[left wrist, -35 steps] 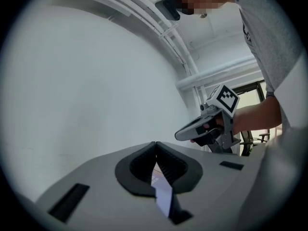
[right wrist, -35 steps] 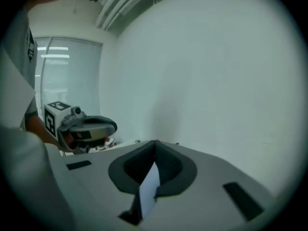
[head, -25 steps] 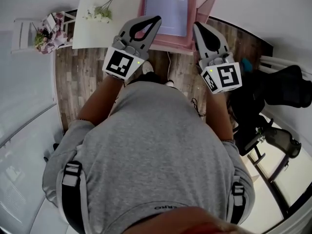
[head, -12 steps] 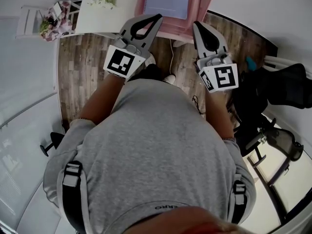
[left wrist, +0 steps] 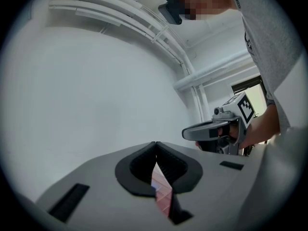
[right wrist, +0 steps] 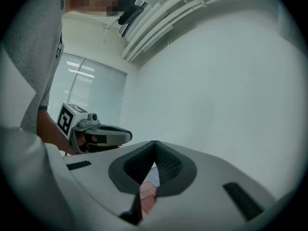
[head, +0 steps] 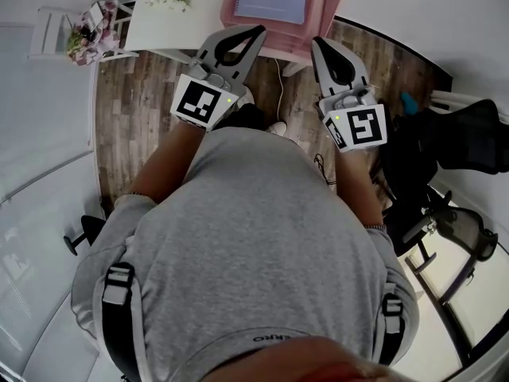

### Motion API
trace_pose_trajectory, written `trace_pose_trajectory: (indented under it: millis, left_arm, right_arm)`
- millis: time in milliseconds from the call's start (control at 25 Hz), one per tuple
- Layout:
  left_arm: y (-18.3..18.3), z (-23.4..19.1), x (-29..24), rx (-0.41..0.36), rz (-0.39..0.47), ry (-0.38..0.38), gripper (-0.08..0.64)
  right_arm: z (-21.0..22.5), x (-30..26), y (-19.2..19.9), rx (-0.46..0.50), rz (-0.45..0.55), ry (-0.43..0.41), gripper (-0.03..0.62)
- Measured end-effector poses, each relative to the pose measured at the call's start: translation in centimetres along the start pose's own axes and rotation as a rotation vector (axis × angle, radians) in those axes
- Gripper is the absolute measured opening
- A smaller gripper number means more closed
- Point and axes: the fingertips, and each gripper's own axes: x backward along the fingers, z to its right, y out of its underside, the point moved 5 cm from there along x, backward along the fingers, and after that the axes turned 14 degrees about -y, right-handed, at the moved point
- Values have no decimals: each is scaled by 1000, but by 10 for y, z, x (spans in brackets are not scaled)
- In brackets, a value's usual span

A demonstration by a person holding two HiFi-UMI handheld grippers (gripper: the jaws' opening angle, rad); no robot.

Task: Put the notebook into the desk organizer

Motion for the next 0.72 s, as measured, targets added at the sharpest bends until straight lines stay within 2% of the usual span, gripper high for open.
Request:
trace_pose_trajectory:
  millis: [200,720]
  left_arm:
    - [0,0,5,-2,3,4,20]
    - [-4,5,10,-10,2,6,20]
  right_arm:
    - [-5,1,5,12,-23,-12,6]
    - [-11,4,-3,12,5,-6,6]
